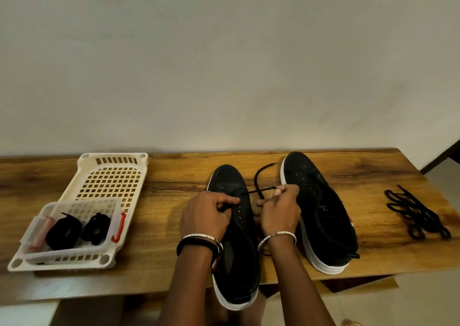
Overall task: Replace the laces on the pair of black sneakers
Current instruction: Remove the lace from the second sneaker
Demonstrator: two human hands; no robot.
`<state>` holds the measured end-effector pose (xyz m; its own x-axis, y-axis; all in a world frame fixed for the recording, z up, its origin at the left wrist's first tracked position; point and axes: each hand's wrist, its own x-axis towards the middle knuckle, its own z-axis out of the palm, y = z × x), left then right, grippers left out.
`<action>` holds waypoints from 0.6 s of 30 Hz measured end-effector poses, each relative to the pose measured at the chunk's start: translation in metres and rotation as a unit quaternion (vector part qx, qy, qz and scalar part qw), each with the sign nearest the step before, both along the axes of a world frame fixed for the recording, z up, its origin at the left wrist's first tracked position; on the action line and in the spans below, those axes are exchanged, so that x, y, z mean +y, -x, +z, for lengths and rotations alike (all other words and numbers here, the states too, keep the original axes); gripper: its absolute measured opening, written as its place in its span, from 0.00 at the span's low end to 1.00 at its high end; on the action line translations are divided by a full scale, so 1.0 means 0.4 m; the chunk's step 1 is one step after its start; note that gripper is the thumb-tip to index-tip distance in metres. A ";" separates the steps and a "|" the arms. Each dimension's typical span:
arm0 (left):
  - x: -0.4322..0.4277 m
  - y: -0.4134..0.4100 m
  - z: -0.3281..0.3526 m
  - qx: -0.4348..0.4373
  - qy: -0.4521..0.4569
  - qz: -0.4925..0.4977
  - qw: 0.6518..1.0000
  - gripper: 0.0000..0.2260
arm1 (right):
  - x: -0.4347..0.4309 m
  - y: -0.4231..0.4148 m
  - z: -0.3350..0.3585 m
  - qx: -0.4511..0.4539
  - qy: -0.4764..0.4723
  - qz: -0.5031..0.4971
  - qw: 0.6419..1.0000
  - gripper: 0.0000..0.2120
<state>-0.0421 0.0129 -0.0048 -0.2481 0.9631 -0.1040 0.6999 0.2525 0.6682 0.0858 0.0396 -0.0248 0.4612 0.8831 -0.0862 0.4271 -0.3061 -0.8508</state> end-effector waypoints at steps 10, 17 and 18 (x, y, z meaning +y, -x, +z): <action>0.002 0.003 0.001 0.012 0.003 -0.012 1.000 0.12 | -0.003 0.005 0.030 -0.228 -0.011 0.214 0.950 0.12; 0.002 0.001 0.005 0.019 0.001 -0.008 1.000 0.12 | -0.010 0.021 0.030 -0.234 0.016 0.186 0.954 0.07; 0.002 -0.001 0.005 0.017 -0.001 -0.005 1.000 0.12 | -0.012 0.021 0.031 -0.221 0.007 0.161 0.962 0.07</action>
